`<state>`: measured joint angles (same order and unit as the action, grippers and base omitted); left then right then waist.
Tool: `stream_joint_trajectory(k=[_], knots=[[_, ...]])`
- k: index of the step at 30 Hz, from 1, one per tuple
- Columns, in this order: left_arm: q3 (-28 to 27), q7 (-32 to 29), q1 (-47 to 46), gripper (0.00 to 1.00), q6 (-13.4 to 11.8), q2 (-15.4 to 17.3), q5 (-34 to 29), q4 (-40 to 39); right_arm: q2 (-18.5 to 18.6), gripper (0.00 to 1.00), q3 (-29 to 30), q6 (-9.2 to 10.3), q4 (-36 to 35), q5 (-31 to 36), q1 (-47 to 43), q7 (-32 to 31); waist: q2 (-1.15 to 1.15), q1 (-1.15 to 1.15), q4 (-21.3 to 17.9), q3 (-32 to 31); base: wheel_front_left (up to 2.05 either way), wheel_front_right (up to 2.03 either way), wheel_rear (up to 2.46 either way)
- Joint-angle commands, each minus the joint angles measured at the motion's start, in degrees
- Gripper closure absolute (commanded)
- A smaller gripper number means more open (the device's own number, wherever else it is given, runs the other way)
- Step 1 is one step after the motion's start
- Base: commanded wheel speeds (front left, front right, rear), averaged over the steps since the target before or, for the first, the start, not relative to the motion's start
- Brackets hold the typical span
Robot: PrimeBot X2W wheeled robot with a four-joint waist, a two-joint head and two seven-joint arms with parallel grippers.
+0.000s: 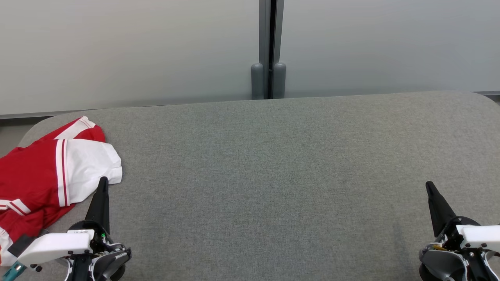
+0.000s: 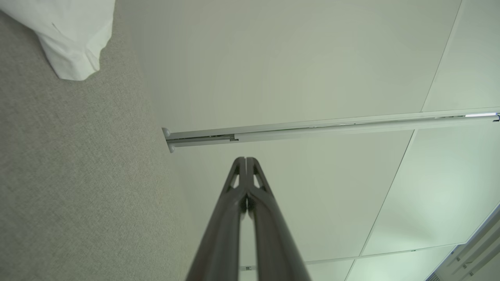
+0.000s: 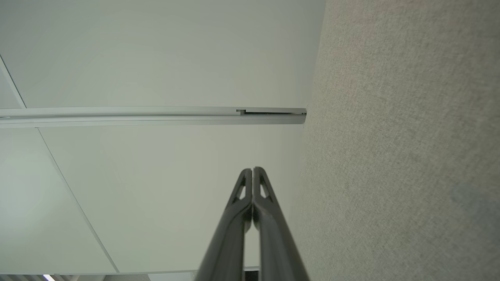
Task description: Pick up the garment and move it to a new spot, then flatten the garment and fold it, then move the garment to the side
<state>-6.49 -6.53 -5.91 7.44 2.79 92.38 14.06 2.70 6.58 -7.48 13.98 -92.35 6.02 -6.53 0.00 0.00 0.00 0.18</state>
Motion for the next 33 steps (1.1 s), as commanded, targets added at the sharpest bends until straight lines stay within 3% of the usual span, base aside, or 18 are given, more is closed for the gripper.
stream_joint_trajectory(k=[1,33], knots=[[-0.19,-0.14,-0.78,1.0,0.21,0.17,0.03,-0.03,0.29,1.0,0.01,-0.03,0.14,-0.1,0.45,-0.08,0.0,0.0,0.0,0.0,0.0,0.0,0.0],[-0.19,-0.14,-0.78,1.0,0.21,0.18,0.03,-0.03,0.29,1.0,0.01,-0.03,0.14,-0.1,0.45,-0.08,0.0,0.0,0.0,0.0,0.0,0.0,0.0]])
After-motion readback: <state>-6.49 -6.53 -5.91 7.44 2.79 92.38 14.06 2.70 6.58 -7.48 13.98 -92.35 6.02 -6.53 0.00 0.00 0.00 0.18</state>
